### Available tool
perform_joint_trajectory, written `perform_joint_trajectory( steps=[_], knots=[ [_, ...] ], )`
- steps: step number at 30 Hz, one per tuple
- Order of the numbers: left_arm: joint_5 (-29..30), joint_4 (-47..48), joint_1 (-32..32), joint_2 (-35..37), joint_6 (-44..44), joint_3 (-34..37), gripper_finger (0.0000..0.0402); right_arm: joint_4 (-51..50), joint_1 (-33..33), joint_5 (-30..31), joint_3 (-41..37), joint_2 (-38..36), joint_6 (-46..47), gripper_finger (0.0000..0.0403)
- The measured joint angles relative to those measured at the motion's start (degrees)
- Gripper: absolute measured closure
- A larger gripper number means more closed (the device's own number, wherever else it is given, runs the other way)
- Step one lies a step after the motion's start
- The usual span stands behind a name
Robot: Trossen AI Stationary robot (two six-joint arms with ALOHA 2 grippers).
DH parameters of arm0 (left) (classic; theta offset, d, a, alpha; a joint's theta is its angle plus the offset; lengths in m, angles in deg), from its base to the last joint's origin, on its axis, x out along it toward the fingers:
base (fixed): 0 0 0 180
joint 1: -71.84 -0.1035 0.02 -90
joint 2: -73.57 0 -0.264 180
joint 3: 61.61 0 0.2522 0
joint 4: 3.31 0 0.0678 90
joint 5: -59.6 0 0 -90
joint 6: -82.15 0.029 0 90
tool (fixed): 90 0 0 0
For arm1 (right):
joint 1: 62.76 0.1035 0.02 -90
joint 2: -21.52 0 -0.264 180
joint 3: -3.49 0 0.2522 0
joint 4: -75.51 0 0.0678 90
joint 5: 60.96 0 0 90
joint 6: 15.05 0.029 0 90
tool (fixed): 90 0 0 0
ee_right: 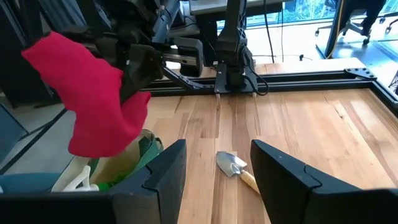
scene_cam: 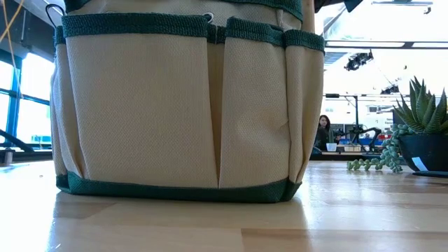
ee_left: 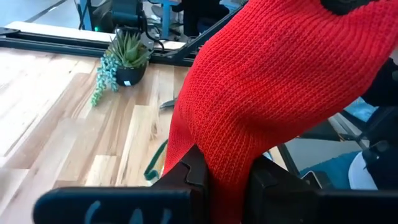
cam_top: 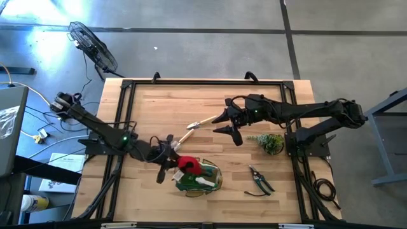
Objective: Pick & Place Garden tools in Gardening bag
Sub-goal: Put the red gloves into the gardening bag
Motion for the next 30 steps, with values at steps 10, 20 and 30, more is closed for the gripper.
perform_joint_trajectory(
  steps=[10,20,30],
  knots=[
    [1.2,0.7,4.1,0.0,-2.6,0.0,0.0368,0.0,0.0,0.0,0.0,0.0,0.2,0.0234],
    [0.8,0.7,4.3,-0.1,-4.9,0.0,0.0369,-0.1,0.0,0.0,0.0,0.0,0.2,0.0234],
    [-2.0,0.9,4.2,-1.2,-6.7,-0.1,0.0369,-0.2,0.0,0.0,0.0,0.0,0.2,0.0234]
  ],
)
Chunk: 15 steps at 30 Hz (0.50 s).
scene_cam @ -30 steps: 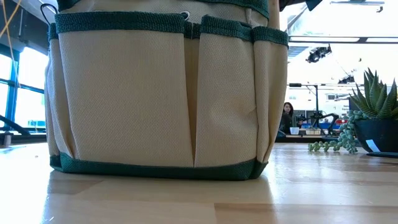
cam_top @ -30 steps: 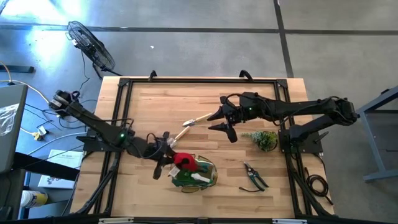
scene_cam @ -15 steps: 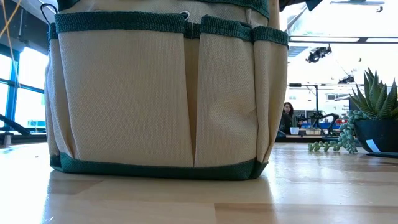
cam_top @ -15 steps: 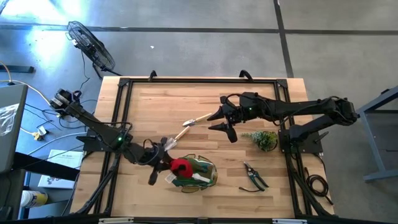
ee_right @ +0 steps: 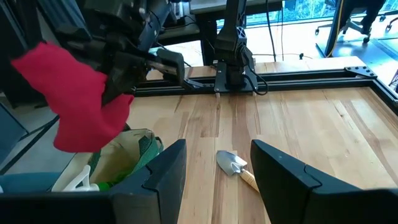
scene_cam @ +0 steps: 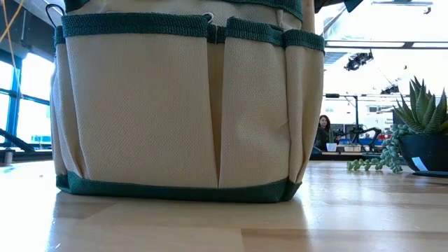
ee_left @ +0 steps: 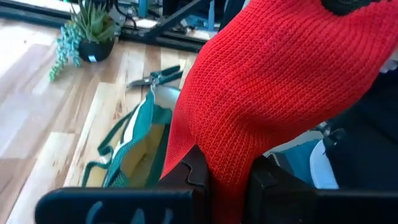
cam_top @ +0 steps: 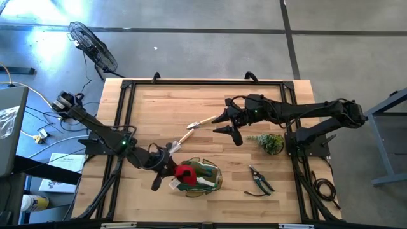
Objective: Pick & Place Garden tools in Gardening bag
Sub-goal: Put the red gloves into the gardening bag
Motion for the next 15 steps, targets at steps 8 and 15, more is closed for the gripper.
perform_joint_trajectory(
  steps=[8,15],
  knots=[
    [-1.4,1.0,0.0,-3.1,-2.3,0.0,0.0369,0.0,0.0,0.0,0.0,0.0,0.0,0.0234],
    [-1.6,1.5,0.0,-3.1,-2.6,0.0,0.0371,-0.2,0.0,0.0,0.0,0.0,0.0,0.0234]
  ],
)
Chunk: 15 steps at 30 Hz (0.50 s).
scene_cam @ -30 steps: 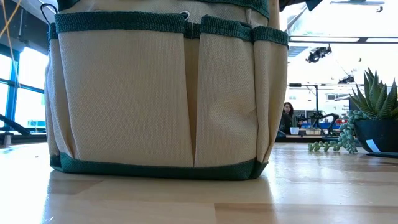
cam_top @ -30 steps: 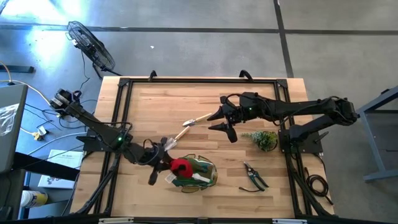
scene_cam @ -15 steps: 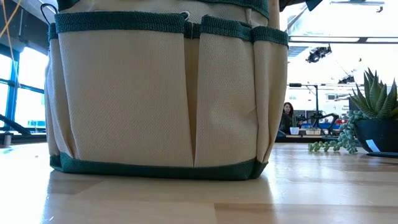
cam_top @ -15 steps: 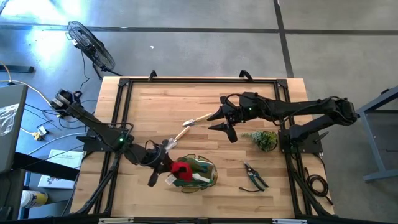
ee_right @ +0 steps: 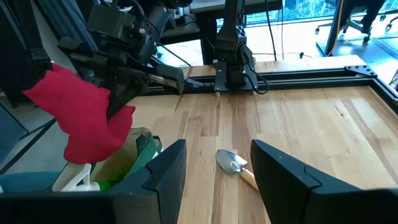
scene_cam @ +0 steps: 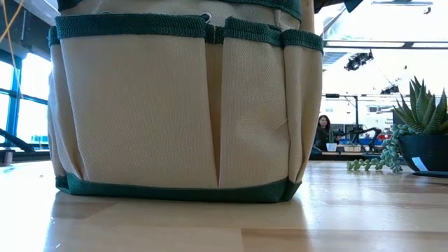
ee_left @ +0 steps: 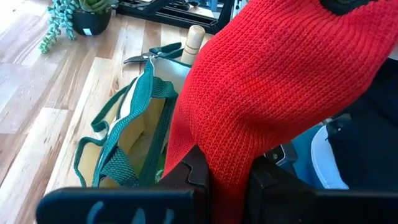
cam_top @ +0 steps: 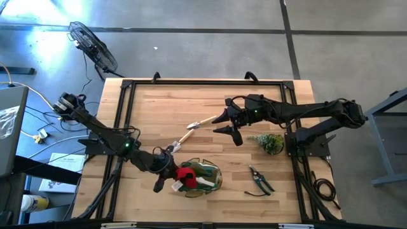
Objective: Pick & Place Garden tools in Gardening bag
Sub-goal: Put the red gloves into the gardening bag
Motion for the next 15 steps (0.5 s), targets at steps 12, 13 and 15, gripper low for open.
perform_joint_trajectory(
  steps=[12,13,15],
  knots=[
    [0.6,25.1,0.0,0.0,-3.9,-12.3,0.0371,-0.2,0.0,0.0,0.0,0.0,0.0,0.0234],
    [0.7,26.7,0.0,0.0,-3.9,-13.6,0.0371,-0.2,0.0,0.0,0.0,0.0,0.0,0.0234],
    [0.7,29.9,0.0,0.0,-4.0,-15.6,0.0371,-0.5,0.0,0.0,0.0,0.0,0.0,0.0234]
  ],
)
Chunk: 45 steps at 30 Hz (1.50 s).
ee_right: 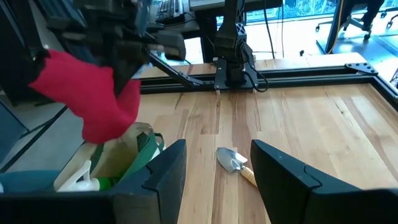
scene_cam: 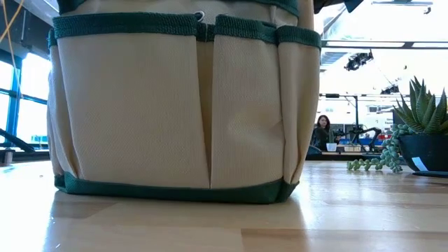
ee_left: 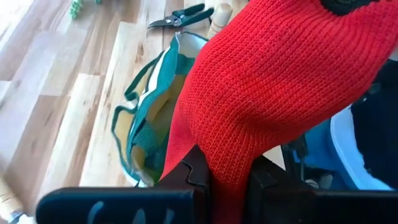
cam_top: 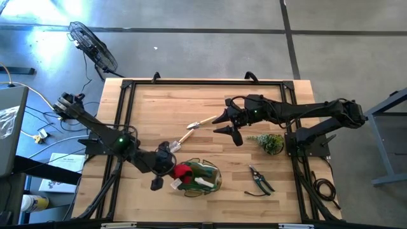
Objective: Pick & Place Garden tools in Gardening bag
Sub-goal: Put the red gloves into the gardening bag
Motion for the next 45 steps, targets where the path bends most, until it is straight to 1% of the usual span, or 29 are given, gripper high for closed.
perform_joint_trajectory(
  steps=[4,8,11,16,18,22,28,35,45],
  knots=[
    [0.0,3.8,0.0,-1.0,-0.1,-2.4,0.0371,-1.3,0.0,0.0,0.0,0.0,-0.1,0.0234],
    [0.1,4.0,-0.1,-3.0,0.0,-4.0,0.0371,-1.5,0.0,0.0,0.0,0.5,-0.2,0.0234],
    [-0.8,5.0,-1.2,-5.4,1.7,-6.4,0.0371,-1.3,0.0,0.1,0.0,0.9,-0.2,0.0234],
    [-6.9,12.0,-3.7,-9.6,3.0,-12.0,0.0370,-1.3,0.0,0.0,0.0,1.3,-0.2,0.0234],
    [-8.2,17.4,-4.9,-11.5,2.9,-14.5,0.0370,-1.4,0.0,0.0,0.0,1.4,-0.2,0.0233],
    [-9.7,23.2,-6.8,-14.6,4.1,-19.4,0.0370,-1.7,0.0,0.0,0.0,1.4,-0.2,0.0233],
    [-15.1,24.5,-8.8,-17.7,10.0,-25.3,0.0370,-2.1,0.0,0.0,0.0,1.4,-0.2,0.0233],
    [-19.7,29.0,-10.9,-21.1,10.5,-27.0,0.0370,-2.6,0.0,0.0,0.0,1.4,-0.2,0.0234],
    [-23.0,30.6,-11.7,-23.8,10.5,-27.3,0.0370,-2.4,0.0,0.0,0.0,1.4,-0.2,0.0234]
  ],
)
